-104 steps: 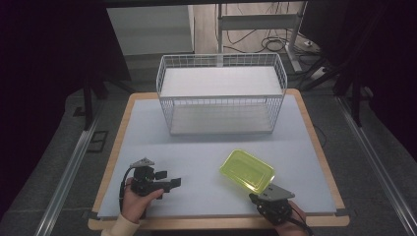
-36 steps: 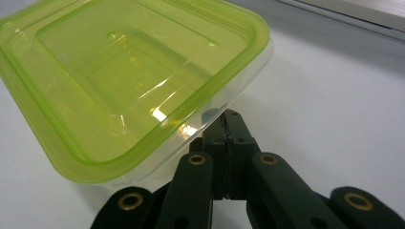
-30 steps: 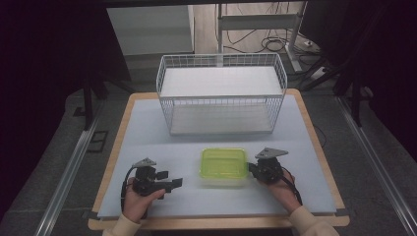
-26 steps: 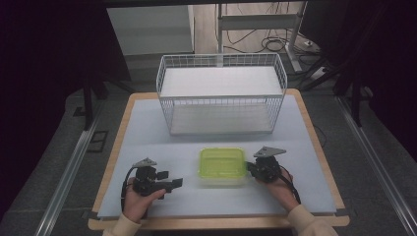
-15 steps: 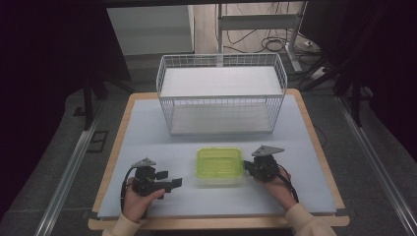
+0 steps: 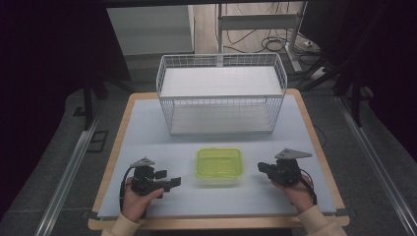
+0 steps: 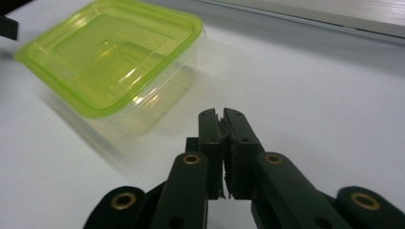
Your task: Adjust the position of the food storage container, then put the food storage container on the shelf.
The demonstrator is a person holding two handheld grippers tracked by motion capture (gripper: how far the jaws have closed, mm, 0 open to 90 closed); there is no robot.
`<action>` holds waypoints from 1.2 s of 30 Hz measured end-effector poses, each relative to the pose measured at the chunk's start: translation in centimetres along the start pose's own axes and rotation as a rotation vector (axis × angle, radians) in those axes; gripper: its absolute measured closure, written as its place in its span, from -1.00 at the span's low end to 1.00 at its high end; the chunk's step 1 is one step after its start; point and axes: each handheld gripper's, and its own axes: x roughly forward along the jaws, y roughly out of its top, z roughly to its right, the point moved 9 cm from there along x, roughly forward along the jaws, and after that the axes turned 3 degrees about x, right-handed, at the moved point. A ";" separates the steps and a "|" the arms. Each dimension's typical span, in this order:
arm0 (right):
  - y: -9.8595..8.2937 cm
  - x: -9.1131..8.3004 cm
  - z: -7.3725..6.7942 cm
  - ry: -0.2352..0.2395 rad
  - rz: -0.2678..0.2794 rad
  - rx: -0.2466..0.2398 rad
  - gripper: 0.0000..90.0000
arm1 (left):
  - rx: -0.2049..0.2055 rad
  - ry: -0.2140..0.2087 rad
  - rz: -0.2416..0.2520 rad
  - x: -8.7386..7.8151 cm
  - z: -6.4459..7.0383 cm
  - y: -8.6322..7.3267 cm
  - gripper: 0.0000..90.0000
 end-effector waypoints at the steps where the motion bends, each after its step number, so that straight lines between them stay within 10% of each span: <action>1: 0.0 -0.3 0.1 0.009 0.004 0.012 0.88 | 0.000 0.001 0.001 0.0 0.0 0.0 -0.55; 11: 0.3 -1.2 0.2 0.067 0.010 0.106 -0.12 | -0.007 -0.008 0.002 0.3 0.1 0.4 -0.51; 17: 0.4 -1.6 0.1 0.118 -0.003 0.195 -0.26 | -0.018 -0.030 0.016 0.5 0.4 1.0 -0.47; 36: 2.4 -0.9 -1.4 0.223 0.001 0.261 -0.07 | -0.079 -0.084 0.046 2.2 0.9 3.9 -0.31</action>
